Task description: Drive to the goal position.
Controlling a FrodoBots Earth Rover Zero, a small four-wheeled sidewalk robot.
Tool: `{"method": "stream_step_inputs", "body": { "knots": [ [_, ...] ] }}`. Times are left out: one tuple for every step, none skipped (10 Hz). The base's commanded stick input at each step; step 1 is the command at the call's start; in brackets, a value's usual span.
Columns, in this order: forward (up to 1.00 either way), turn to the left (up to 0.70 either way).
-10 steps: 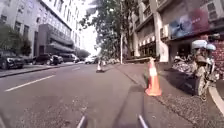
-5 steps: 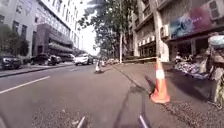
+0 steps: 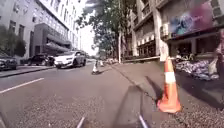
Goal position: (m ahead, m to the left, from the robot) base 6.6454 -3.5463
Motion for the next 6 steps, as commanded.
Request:
{"method": "stream_step_inputs", "body": {
  "knots": [
    [0.7,0.0],
    [0.7,0.0],
    [0.7,0.0],
    [0.7,0.0],
    [0.7,0.0],
    [0.7,0.0]
  ]
}}
